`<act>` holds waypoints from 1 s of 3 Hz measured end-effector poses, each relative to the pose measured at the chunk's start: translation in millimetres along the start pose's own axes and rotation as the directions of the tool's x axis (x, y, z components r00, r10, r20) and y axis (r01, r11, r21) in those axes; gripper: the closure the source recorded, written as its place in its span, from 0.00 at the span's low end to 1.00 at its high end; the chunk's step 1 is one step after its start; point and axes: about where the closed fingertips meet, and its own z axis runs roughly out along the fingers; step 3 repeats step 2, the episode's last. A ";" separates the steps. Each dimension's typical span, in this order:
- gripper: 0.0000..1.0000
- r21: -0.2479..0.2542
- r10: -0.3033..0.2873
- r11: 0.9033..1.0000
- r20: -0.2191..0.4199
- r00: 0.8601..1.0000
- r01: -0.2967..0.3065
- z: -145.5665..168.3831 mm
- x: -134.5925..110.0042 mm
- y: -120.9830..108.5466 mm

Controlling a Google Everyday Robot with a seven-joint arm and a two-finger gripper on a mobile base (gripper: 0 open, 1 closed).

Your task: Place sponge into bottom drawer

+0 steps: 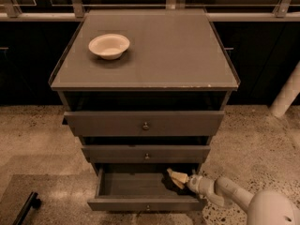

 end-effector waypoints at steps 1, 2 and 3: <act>0.00 0.000 0.000 1.000 0.000 1.000 0.000 0.0 0.0 0.0; 0.00 0.000 0.000 1.000 0.000 1.000 0.000 0.0 0.0 0.0; 0.00 0.000 0.000 1.000 0.000 1.000 0.000 0.0 0.0 0.0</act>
Offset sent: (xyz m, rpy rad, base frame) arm 0.0000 0.0000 0.0000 0.0000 0.0000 0.0000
